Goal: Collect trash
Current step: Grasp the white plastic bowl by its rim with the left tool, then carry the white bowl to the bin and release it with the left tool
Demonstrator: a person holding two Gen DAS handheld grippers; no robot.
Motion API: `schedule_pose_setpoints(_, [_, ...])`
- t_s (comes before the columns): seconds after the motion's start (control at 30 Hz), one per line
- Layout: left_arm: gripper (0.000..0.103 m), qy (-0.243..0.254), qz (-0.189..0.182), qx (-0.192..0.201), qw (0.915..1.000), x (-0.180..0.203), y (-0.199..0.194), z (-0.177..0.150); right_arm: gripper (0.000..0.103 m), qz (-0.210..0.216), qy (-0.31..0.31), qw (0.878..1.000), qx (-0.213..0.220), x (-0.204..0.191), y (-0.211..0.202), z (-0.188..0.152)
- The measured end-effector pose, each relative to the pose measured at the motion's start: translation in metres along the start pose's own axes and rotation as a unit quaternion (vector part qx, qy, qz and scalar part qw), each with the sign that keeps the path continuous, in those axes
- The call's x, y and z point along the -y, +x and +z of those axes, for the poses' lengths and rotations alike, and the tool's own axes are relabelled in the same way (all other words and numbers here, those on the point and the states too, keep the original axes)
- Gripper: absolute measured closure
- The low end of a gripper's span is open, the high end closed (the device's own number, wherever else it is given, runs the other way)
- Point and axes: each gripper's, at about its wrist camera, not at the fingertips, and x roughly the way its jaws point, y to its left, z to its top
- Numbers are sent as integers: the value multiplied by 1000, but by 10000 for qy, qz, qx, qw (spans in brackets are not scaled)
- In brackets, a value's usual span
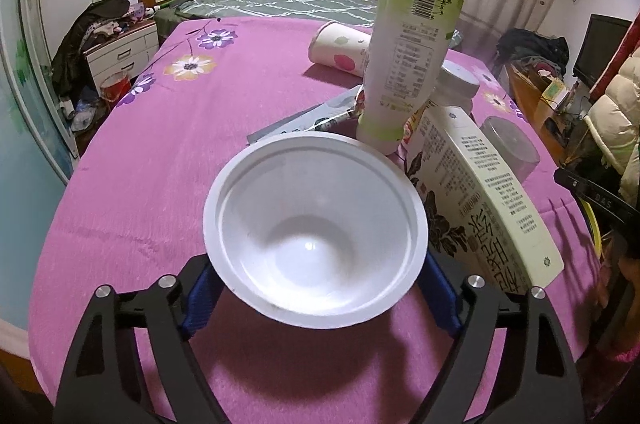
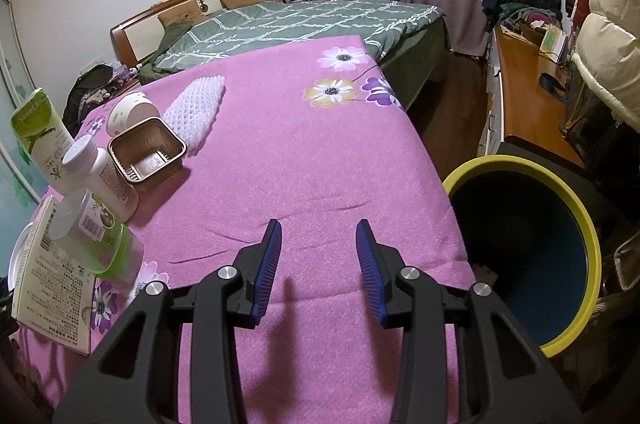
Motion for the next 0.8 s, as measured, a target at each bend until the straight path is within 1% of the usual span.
schedule_pose_setpoints(0.17, [20, 19, -8, 62, 10000, -1, 3, 2, 66, 9, 5, 10000, -13, 0, 1, 0])
schedule_pose_setpoints(0.23, [22, 39, -30, 100, 9999, -1, 2, 3, 66, 13, 6, 10000, -14, 0, 1, 0])
schedule_pose_setpoints(0.47, [23, 77, -46, 252, 9996, -2, -8, 3, 66, 21, 9, 10000, -9, -1, 1, -1])
schedule_pose_setpoints(0.63, [23, 152, -49, 427, 9990, -1, -29, 4, 66, 19, -23, 10000, 18, -2, 0, -1])
schedule_pose_setpoints(0.8, [23, 241, -111, 657, 9975, 6, -60, 7, 66, 35, -43, 9999, 108, 1, -12, -1])
